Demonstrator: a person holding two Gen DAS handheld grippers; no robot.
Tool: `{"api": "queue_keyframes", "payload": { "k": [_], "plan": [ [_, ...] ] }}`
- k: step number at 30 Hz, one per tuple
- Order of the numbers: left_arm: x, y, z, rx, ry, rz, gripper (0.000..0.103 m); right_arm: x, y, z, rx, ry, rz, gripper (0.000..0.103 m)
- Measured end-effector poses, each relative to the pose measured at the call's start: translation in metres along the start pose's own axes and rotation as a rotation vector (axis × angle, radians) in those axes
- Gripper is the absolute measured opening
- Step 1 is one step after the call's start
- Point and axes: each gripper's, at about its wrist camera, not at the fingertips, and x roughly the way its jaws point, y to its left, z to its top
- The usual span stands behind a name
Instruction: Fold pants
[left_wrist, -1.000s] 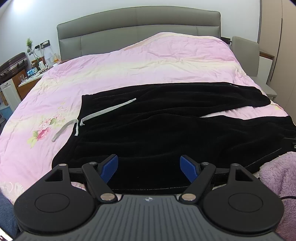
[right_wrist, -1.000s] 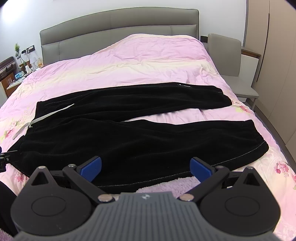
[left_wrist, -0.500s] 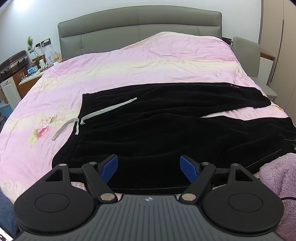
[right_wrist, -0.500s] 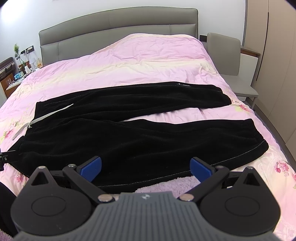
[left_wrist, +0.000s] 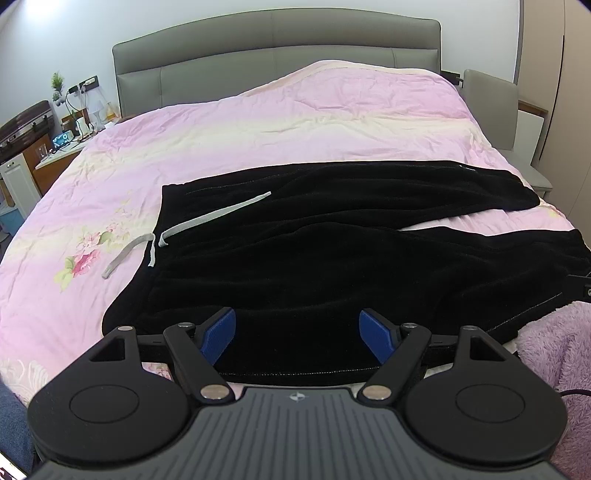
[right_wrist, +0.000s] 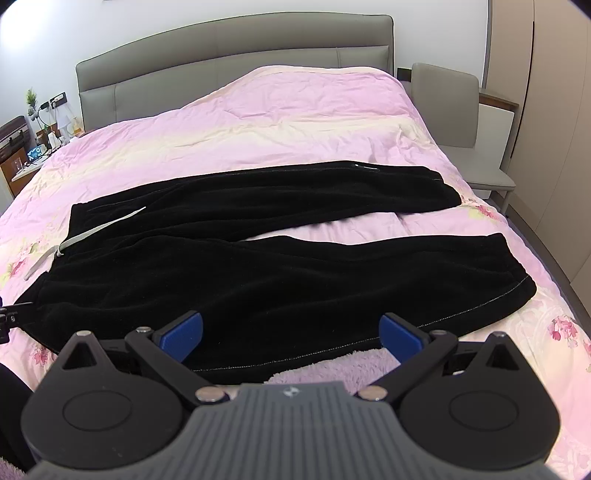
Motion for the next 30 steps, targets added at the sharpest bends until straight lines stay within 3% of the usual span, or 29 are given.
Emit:
{"api": "queue_keyframes", "payload": {
  "k": [30],
  "plan": [
    [0.0010,0.0001,-0.0019,0.010,0.012,-0.005,0.090,0.0022,-0.0026,-0.0012,0.016,0.008,0.010,0.098]
  ]
}}
